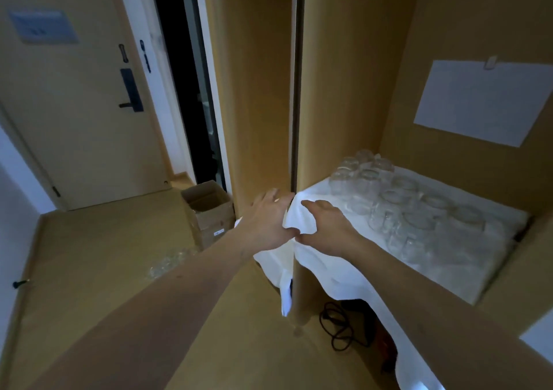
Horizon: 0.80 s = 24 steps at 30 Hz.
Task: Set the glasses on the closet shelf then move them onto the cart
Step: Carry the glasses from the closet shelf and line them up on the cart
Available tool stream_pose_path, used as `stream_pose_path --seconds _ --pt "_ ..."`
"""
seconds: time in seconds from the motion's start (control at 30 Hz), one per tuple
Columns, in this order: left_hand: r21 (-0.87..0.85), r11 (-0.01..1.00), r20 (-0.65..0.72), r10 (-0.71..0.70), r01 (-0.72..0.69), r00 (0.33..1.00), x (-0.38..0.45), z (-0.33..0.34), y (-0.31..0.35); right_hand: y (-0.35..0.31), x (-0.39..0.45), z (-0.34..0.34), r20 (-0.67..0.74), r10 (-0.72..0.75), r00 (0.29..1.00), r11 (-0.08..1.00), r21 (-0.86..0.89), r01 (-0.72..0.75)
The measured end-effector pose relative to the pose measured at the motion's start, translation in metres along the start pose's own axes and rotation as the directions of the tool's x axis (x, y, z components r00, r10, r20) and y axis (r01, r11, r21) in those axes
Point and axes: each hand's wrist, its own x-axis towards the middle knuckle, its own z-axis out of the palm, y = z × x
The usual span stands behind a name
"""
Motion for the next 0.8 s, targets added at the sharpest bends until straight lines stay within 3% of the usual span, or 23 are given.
stream_pose_path --seconds 0.43,0.8 --pt "-0.033 0.982 0.011 0.184 -0.183 0.983 0.128 0.026 0.018 0.078 0.062 -0.027 -0.063 0.185 0.981 0.983 0.006 -0.185" --pt "-0.067 0.910 0.100 0.414 -0.409 0.905 0.223 0.025 0.022 0.100 0.101 -0.041 -0.178 0.405 0.897 0.914 0.053 -0.402"
